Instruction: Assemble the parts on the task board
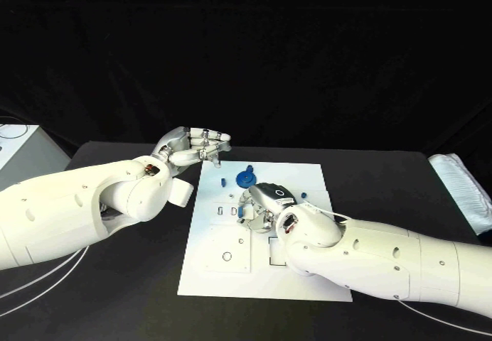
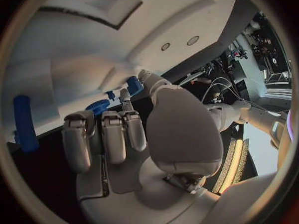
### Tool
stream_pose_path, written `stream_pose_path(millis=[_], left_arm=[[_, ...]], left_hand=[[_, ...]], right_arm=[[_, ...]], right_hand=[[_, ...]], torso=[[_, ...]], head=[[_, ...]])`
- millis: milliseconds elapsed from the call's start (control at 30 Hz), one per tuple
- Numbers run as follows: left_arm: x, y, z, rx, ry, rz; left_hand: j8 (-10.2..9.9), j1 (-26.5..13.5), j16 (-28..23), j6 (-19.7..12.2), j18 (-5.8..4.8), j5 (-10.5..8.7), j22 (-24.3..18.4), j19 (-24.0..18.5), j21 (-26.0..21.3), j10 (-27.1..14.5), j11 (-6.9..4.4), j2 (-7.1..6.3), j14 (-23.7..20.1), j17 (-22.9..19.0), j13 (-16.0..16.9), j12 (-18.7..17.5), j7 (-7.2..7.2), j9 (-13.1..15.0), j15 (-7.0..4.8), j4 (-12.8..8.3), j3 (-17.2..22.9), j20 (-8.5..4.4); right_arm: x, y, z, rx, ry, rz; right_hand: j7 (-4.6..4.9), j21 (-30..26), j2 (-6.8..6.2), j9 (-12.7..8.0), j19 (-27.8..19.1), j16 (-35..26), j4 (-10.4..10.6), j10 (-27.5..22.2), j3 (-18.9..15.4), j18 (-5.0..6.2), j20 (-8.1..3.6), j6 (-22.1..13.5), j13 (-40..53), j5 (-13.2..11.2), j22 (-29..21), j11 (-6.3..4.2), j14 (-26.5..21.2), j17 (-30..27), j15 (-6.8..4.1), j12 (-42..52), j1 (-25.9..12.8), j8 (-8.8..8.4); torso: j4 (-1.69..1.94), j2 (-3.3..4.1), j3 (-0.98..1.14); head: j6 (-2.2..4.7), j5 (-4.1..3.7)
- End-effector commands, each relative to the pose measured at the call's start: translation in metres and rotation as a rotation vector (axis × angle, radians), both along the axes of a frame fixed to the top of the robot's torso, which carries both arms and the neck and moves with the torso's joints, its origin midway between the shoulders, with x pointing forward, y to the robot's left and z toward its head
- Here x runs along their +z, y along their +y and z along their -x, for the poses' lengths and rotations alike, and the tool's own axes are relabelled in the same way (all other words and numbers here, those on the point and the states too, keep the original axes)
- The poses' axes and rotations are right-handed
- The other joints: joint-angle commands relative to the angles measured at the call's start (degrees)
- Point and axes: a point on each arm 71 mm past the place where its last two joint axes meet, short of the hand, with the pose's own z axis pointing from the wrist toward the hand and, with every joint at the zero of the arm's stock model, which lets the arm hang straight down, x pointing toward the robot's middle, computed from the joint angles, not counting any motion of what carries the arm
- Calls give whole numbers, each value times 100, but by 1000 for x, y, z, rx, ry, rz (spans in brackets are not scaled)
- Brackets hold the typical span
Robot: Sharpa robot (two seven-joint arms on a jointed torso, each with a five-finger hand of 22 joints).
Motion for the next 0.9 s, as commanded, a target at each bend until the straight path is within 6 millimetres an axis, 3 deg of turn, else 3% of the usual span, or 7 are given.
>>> stream_pose_path(millis=[33,167,433,567,633,700,900], left_arm=[[1,-2,1,-21,-3,2],[1,-2,1,-21,-3,-2],[-5,0,-2,6,34,-67],[-14,2,-5,-2,108,-202],[-20,1,-6,-38,152,-303],[-26,-1,-7,-82,183,-409],[-39,-8,-8,-178,251,-711]], left_hand=[[21,-40,43,-10,79,-27,12,-18,28,-45,-8,-5,-20,11,14,34,-33,7,-39,-10,12,-28],[21,-40,43,-10,79,-27,12,-18,28,-45,-8,-5,-20,11,14,34,-33,7,-39,-10,12,-28],[99,-324,532,-55,83,0,88,88,206,66,-81,72,247,224,358,601,-55,56,-84,131,-124,-52],[820,-837,2156,110,-45,12,944,831,936,-154,-176,234,1546,2189,1497,2300,-153,402,-198,149,-370,-149],[1325,-1174,2562,-72,-115,63,1302,1124,1225,-574,-289,339,1883,2740,2247,3386,-213,709,-270,190,-358,-250],[1583,-1491,2680,-67,-145,54,1486,1272,1343,-590,-324,410,2009,2921,2421,3697,-285,870,-312,205,-416,-263],[2048,-1679,2958,-109,-253,50,2044,1718,1668,-568,-409,339,2333,3436,2626,4113,-393,1219,-403,213,-469,-347]], right_arm=[[2,1,2,30,-20,-19],[4,-2,4,32,-32,-36],[19,-17,10,51,-63,-133],[38,-37,7,109,-11,-195],[47,-49,7,134,17,-196],[56,-60,7,142,42,-202],[78,-95,5,96,105,-260]], right_hand=[[21,12,-11,-45,594,25,123,264,-356,-83,56,-67,1179,38,1506,65,608,1505,60,-29,-28,-39],[23,12,99,-103,594,25,368,257,-989,-83,69,-86,1171,43,1506,89,608,1505,73,-34,113,-44],[10,12,156,-133,594,25,513,287,-1197,-83,64,-41,1198,48,1506,78,608,1505,66,3,368,-11],[2,12,283,-148,594,25,450,254,-1039,-83,51,-8,1167,48,1506,66,608,1505,52,-34,710,22],[7,12,296,-155,594,12,441,207,-1008,-83,50,-22,1123,45,1506,70,601,1478,54,-89,754,21],[-6,12,275,-143,594,9,471,201,-1031,-83,48,27,1120,-296,1506,65,599,1473,51,-93,740,69],[-14,12,277,-136,594,12,471,204,-1030,-83,45,55,1122,-327,1506,55,600,1478,46,-90,768,102]], torso=[[-1,7,3],[-1,3,6],[-17,-23,14],[-35,-60,18],[-27,-81,24],[-26,-98,28],[-35,-163,50]], head=[[3,4],[2,6],[17,3],[18,10],[-2,2],[-10,6],[-46,35]])
